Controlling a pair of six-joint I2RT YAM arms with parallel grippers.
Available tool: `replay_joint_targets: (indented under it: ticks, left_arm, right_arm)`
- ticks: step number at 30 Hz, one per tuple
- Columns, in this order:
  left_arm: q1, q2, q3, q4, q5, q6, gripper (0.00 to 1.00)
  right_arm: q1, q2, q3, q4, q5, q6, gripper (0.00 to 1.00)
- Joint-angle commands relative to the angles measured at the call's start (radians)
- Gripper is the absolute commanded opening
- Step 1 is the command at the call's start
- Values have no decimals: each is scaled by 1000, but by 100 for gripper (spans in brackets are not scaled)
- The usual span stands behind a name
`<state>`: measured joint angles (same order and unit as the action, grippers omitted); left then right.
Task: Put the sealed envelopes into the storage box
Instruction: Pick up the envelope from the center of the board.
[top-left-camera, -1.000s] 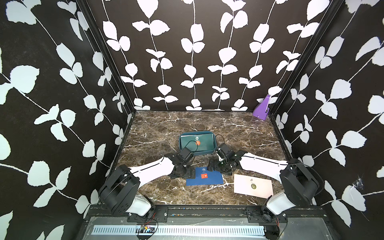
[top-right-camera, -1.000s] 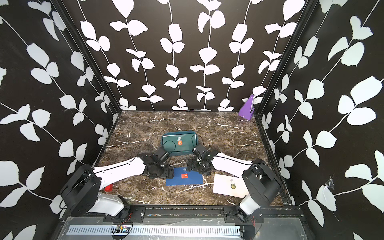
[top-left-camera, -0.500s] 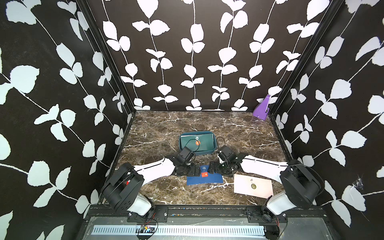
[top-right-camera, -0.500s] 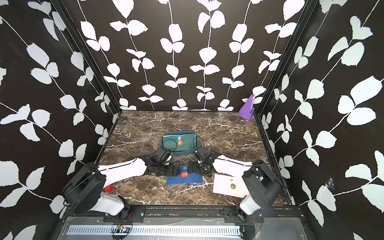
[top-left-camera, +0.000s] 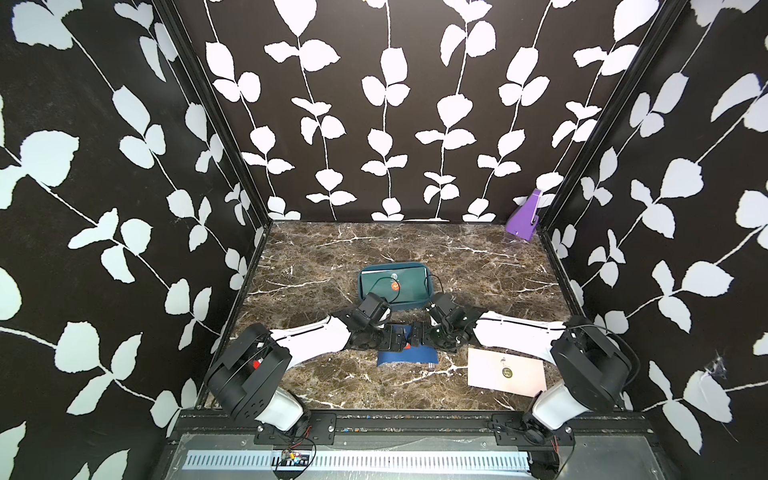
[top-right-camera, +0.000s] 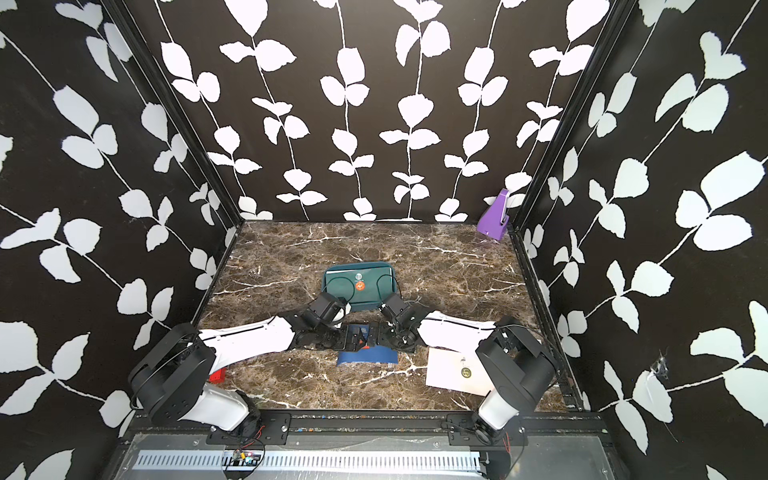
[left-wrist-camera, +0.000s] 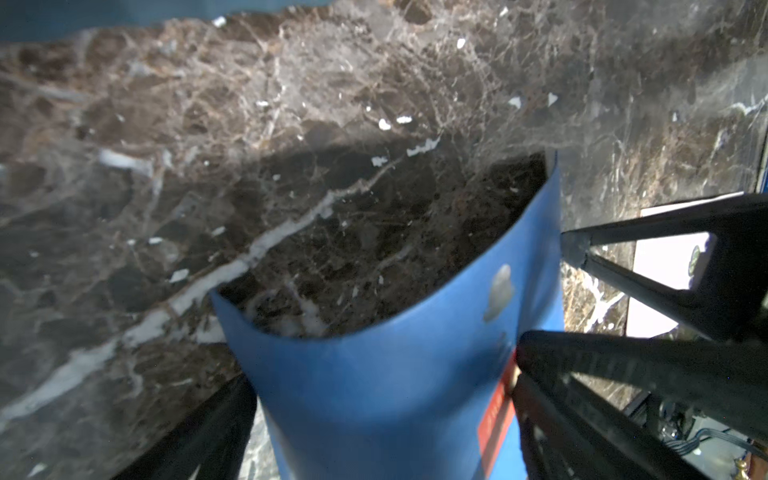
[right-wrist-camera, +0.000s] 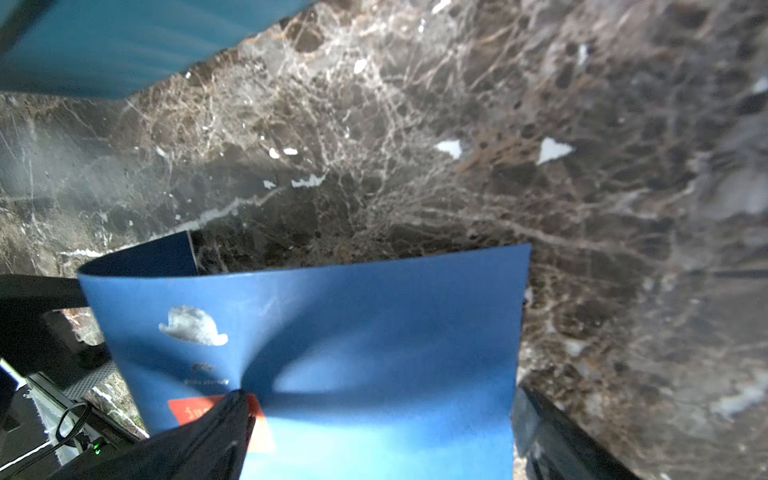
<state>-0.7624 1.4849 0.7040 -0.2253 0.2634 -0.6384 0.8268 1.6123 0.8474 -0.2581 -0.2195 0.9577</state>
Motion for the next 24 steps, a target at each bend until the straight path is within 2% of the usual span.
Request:
replay_joint_targets:
  ticks: [1, 4, 10, 14, 17, 19, 24]
  left_arm:
    - [-8, 74, -44, -109, 0, 23, 99]
    - [-8, 72, -14, -210, -111, 48, 99]
    - [-8, 87, -23, -217, -140, 88, 92]
    - [-8, 67, -40, -250, -191, 119, 85]
    - [-9, 44, -48, -264, -211, 172, 82]
    - [-8, 32, -42, -283, -210, 226, 80]
    - [-8, 14, -6, -302, -113, 391, 80]
  right_arm:
    - [34, 110, -38, 91, -101, 3, 99]
    - [31, 106, -45, 115, -120, 16, 97]
    - [8, 138, -70, 276, -264, 49, 89]
    - [-14, 105, -52, 190, -253, -26, 88]
    - [-58, 26, -50, 108, -229, -140, 88]
    - [-71, -36, -14, 18, -201, -275, 88]
    - [-91, -95, 67, -113, -162, -550, 85]
